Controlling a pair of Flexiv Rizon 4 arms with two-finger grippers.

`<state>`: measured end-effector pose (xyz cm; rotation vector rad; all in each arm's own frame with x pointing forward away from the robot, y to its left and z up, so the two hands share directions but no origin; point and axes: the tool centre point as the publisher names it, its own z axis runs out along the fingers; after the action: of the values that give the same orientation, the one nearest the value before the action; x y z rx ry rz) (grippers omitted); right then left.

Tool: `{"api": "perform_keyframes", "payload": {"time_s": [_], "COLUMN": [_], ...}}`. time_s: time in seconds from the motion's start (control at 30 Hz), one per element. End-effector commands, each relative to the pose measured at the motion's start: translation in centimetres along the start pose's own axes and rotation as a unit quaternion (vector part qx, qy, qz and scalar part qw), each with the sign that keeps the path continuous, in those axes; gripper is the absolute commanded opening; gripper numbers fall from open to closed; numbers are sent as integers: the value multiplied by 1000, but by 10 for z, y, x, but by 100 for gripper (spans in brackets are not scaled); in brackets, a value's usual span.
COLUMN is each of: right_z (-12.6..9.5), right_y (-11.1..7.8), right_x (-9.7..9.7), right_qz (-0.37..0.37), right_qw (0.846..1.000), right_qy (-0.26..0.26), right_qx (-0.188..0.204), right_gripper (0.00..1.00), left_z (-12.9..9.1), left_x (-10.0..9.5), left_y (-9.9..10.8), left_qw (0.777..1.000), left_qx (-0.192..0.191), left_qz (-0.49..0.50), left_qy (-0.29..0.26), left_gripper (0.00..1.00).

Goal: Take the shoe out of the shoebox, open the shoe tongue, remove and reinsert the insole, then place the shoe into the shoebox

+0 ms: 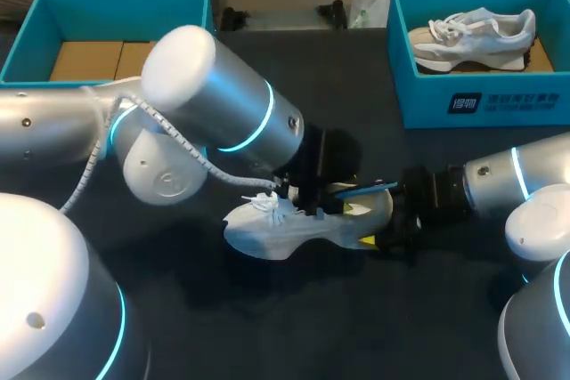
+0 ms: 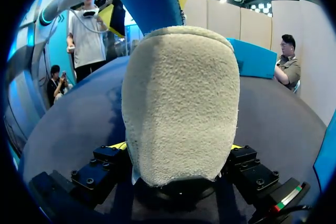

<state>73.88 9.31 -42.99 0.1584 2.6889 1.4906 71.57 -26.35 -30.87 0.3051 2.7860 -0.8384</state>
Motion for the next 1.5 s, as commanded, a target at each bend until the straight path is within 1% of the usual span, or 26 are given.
{"api": "perform_keyframes", "payload": {"time_s": [0.03,0.13,0.17,0.2,0.23,0.27,0.3,0.33,0.37,0.53,0.63,0.8,0.97,1.1,1.23,1.37,1.5], "right_z": [6,6,6,6,6,6,6,6,6,6,6,6,6,6,6,6,6], "right_y": [-2,-2,-2,-2,-2,-2,-2,-2,-2,-2,-2,-2,-2,-2,-2,-2,-2], "right_x": [1,1,1,1,1,1,1,1,1,1,1,1,1,1,1,1,1], "right_qz": [0,0,0,0,0,0,0,0,0,0,0,0,0,0,0,0,0], "right_qw": [1000,1000,1000,1000,1000,1000,1000,1000,1000,1000,1000,1000,1000,1000,1000,1000,1000], "right_qy": [-1,-1,-1,-1,-1,-1,-1,-1,-1,-1,-1,-1,-1,-1,-1,-1,-1], "right_qx": [2,2,2,2,2,2,2,2,2,2,2,2,2,2,2,2,2], "right_gripper": [0,0,0,0,0,0,0,0,0,0,0,0,0,0,0,0,0], "left_z": [11,16,18,19,20,21,21,22,23,24,14,-7,-21,-31,-42,-58,-72], "left_x": [-2,-5,-5,-5,-5,-5,-5,-5,-6,-9,-9,-9,-13,-19,-22,-28,-31], "left_y": [-4,-5,-5,-5,-5,-4,-4,-3,-2,-2,-5,-14,-28,-40,-54,-73,-86], "left_qw": [1000,1000,1000,1000,1000,999,999,999,999,998,997,997,997,996,996,994,991], "left_qx": [-1,1,-1,0,0,0,0,0,1,5,12,23,35,47,46,60,78], "left_qz": [-2,-12,-18,-22,-24,-34,-35,-43,-49,-65,-69,-69,-67,-66,-60,-54,-53], "left_qy": [-3,-5,-8,-8,-8,-9,-9,-9,-10,-5,9,14,17,35,40,74,100], "left_gripper": [49,46,40,37,32,22,19,4,0,0,0,0,0,0,0,0,0]}}
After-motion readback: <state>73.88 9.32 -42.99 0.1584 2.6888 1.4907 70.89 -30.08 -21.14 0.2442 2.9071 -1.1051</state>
